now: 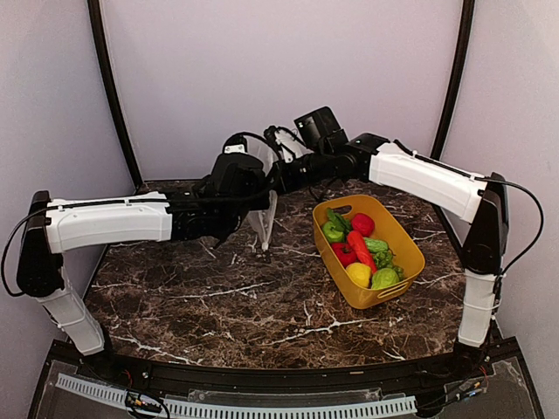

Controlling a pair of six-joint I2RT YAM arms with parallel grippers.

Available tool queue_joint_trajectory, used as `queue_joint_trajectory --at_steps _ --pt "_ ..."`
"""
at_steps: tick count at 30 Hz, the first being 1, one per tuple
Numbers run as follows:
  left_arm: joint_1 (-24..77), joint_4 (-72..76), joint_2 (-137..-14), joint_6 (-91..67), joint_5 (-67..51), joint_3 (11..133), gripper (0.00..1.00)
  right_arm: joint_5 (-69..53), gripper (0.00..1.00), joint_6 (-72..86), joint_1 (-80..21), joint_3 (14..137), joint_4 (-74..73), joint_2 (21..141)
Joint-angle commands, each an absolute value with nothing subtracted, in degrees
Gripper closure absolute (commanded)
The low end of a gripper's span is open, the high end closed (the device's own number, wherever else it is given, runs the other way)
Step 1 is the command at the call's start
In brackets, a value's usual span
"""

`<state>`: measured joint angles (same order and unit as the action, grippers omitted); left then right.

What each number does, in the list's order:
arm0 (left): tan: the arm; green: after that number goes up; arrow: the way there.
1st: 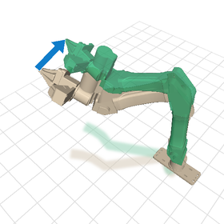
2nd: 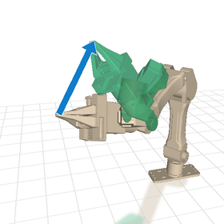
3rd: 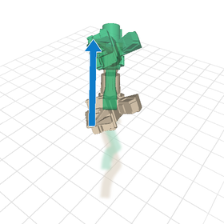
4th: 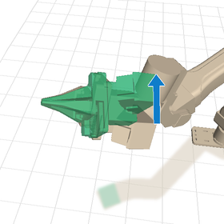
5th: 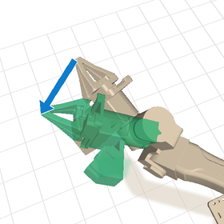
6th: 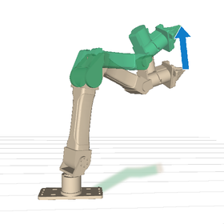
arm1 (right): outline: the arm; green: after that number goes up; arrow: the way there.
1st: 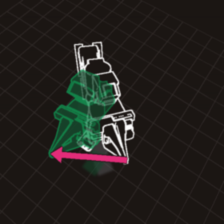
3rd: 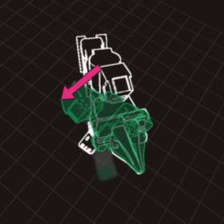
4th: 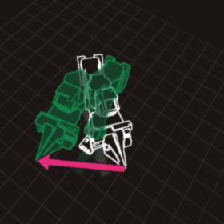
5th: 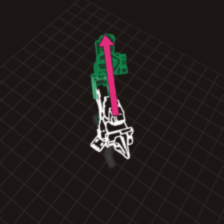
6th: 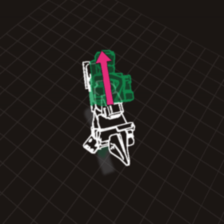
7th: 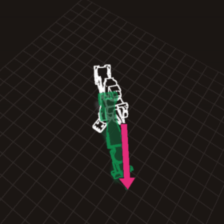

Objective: Place the food in the zip-top bag and seal the zipper
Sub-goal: Open the zipper food storage bag at the center of the board.

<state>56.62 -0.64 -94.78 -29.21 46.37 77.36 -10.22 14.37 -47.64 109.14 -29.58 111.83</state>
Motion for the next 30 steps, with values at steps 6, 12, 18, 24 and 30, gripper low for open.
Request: queue_joint_trajectory --at_steps 6,12,18,24,30 --pt "55.1 -4.3 -92.8 -24.1 52.5 76.7 0.89 -1.3 1.0 17.4 -46.4 103.6 -29.2 107.2" --pt "55.2 -2.4 -89.3 -22.1 53.2 73.6 0.99 9.2 1.0 18.0 -44.6 103.0 -29.2 106.4" --pt "55.2 -4.5 -88.7 -24.1 53.8 73.3 0.99 11.0 1.0 16.6 -44.5 103.8 -29.7 105.5" --pt "55.1 -4.1 -87.6 -21.8 53.3 71.9 0.99 -8.7 0.99 10.6 -44.3 99.8 -25.6 103.1" --pt "55.1 -8.1 -86.6 -17.0 51.7 73.3 0.99 -29.2 0.64 -1.1 -43.9 100.2 -26.5 99.1"
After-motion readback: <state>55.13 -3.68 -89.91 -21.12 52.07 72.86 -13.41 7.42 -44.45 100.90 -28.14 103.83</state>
